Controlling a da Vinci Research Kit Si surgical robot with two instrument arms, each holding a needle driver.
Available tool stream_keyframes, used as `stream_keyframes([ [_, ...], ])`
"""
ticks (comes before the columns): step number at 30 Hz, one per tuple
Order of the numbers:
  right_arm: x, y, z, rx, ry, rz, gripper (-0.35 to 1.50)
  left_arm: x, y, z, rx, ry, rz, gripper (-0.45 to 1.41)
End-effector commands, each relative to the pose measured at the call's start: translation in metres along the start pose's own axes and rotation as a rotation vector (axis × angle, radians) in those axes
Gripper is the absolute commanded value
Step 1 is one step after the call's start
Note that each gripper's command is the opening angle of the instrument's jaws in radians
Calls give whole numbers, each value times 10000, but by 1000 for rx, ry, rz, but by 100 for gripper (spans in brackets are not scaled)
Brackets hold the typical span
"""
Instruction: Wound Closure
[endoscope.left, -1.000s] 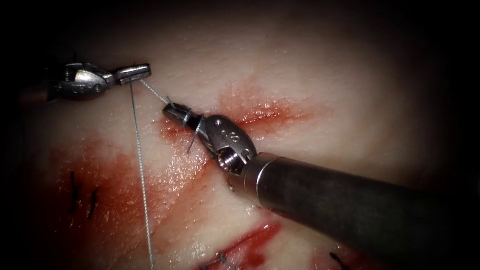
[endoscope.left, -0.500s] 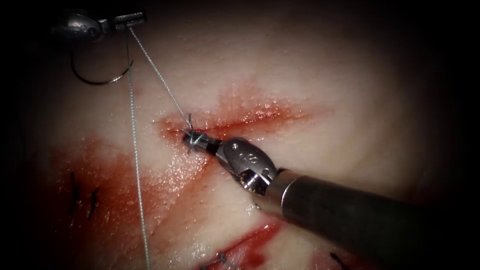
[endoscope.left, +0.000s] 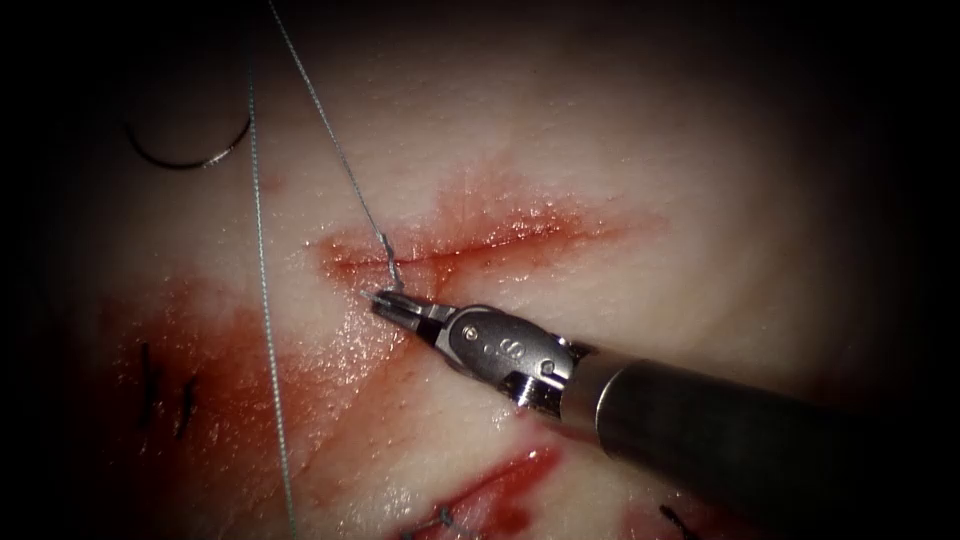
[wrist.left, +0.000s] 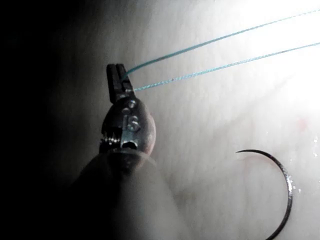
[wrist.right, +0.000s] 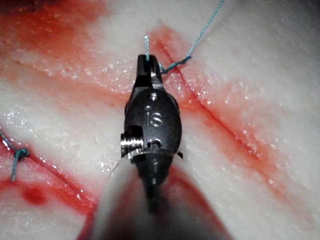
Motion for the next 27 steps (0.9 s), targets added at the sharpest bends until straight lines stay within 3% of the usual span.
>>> stream_keyframes([
  [1,2,-1,10,0,7,3,-35,-4,-10,8,4,-3,2,-45],
  [7,4,-3,13,7,11,5,-35,-9,-19,11,20,-26,29,-45],
  [15,-3,-14,17,20,12,-7,-35,-21,-66,31,200,-66,84,-45],
  [27,-12,-29,14,46,-15,-23,-35,-28,-77,39,222,-89,84,-45],
])
